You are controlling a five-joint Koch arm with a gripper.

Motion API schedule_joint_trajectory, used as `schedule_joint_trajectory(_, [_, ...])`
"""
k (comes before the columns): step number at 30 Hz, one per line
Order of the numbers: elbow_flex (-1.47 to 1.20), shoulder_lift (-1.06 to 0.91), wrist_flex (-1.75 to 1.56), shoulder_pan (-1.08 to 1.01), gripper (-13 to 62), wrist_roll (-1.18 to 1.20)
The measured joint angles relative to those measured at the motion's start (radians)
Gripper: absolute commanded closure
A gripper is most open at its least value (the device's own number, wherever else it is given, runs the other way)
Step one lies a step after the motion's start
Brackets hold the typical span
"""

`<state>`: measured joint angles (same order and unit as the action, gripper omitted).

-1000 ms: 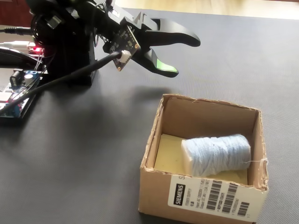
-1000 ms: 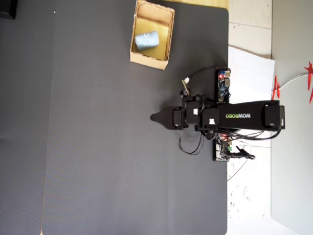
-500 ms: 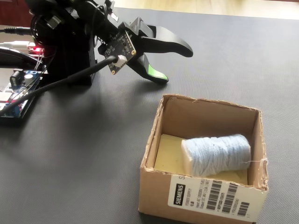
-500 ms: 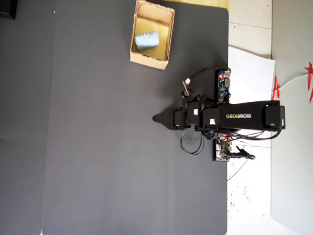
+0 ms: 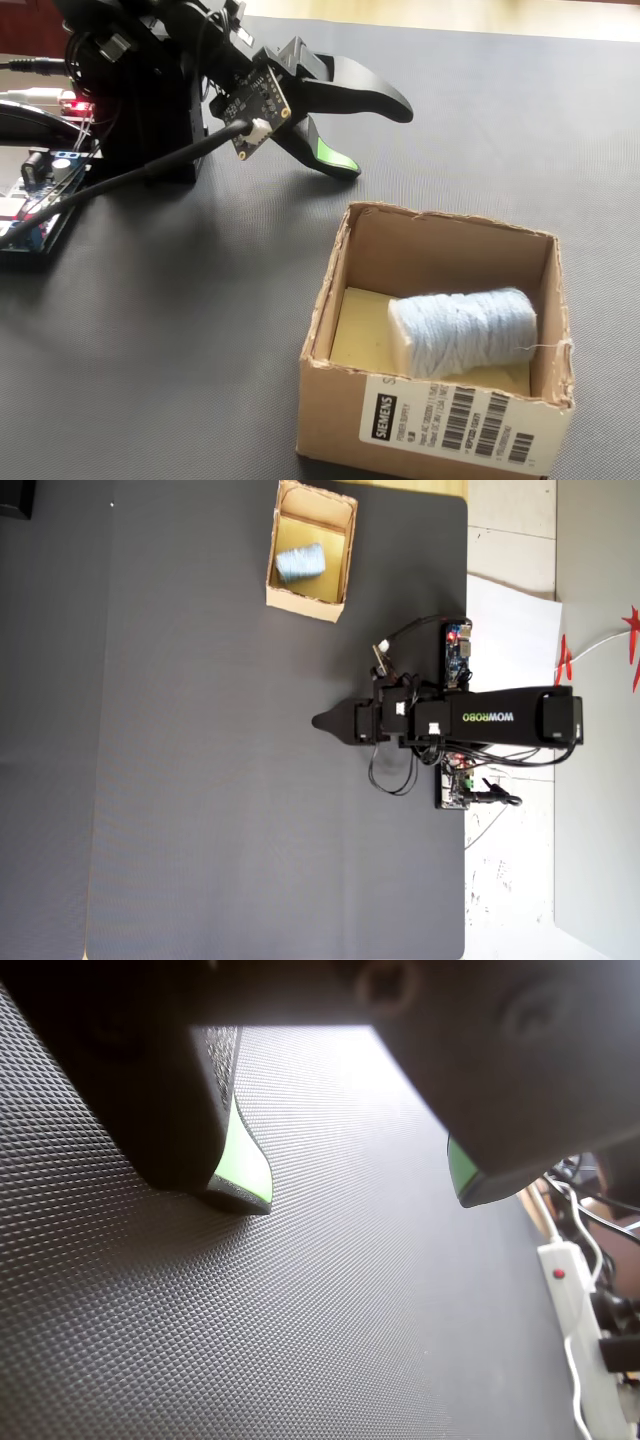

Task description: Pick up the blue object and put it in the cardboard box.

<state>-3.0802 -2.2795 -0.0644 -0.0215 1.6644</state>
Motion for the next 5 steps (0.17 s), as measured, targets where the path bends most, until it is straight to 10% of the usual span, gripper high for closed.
schedule_joint_trajectory(5, [0.000,0.000,0.000,0.000,14.8,-0.002])
